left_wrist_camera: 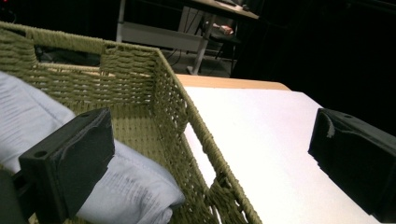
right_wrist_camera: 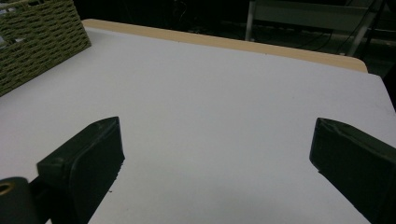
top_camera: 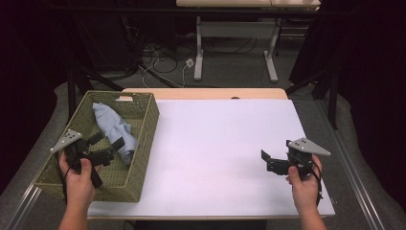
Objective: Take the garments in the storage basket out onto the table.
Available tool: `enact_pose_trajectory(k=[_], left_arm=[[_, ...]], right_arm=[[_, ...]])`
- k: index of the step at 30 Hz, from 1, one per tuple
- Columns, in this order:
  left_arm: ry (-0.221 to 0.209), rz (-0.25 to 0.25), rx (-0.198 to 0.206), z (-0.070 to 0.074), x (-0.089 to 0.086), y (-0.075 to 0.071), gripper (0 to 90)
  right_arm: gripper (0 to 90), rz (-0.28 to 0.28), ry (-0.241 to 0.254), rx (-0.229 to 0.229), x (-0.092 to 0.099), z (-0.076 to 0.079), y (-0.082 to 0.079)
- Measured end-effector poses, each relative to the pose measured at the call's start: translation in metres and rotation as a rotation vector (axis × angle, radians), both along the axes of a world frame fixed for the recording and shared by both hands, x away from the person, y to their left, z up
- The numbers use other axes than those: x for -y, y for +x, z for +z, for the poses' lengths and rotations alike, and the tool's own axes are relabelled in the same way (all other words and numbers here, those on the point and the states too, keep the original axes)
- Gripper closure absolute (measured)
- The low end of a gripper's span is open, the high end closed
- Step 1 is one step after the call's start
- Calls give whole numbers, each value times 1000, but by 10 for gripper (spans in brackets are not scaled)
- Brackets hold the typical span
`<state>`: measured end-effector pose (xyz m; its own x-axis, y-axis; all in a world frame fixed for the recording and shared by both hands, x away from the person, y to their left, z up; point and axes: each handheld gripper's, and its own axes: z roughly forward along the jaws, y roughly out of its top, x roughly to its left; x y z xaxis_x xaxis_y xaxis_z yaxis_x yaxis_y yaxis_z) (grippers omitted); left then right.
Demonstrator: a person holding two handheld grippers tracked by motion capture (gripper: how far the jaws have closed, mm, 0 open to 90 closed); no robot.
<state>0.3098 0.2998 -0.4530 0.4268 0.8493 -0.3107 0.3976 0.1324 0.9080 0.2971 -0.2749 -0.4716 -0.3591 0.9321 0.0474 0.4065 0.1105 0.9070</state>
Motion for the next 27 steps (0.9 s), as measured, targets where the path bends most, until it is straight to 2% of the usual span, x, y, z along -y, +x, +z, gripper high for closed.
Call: enact_pose_trajectory(k=[5, 6, 8, 10, 13, 17, 20, 21, 22, 23, 24, 25, 27], left_arm=[[-13, 0, -17, 4, 0, 3, 3], [4, 10, -20, 8, 1, 7, 3], [18, 13, -23, 10, 1, 9, 4], [53, 18, -34, 16, 0, 15, 4], [55, 29, -53, 21, -2, 20, 14], [59, 67, -63, 31, -6, 31, 50], [19, 107, -81, 36, -12, 44, 50], [19, 107, -81, 36, -12, 44, 50], [18, 148, -90, 35, -17, 52, 50], [18, 148, -90, 35, -17, 52, 54], [21, 184, -110, 32, -20, 59, 61], [35, 191, -126, 30, -23, 63, 62], [29, 202, -141, 27, -24, 66, 63]], right_arm=[[28, -6, 12, -18, 1, 0, 0], [30, 5, 23, -12, -1, -1, 2], [30, 5, 14, -21, -3, -2, 2], [30, 15, 16, -21, -5, -3, 3], [30, 18, 8, -29, -6, -3, 3], [30, 18, 18, -24, -5, -3, 4], [32, 9, 20, -36, -4, -5, 4], [32, 9, 20, -36, -4, -5, 4], [33, 4, 25, -33, -4, -6, 5], [33, 4, 25, -33, -4, -6, 5], [33, 7, 26, -38, -4, -7, 6], [34, 8, 22, -31, -4, -8, 7], [34, 10, 18, -36, -3, -8, 6]])
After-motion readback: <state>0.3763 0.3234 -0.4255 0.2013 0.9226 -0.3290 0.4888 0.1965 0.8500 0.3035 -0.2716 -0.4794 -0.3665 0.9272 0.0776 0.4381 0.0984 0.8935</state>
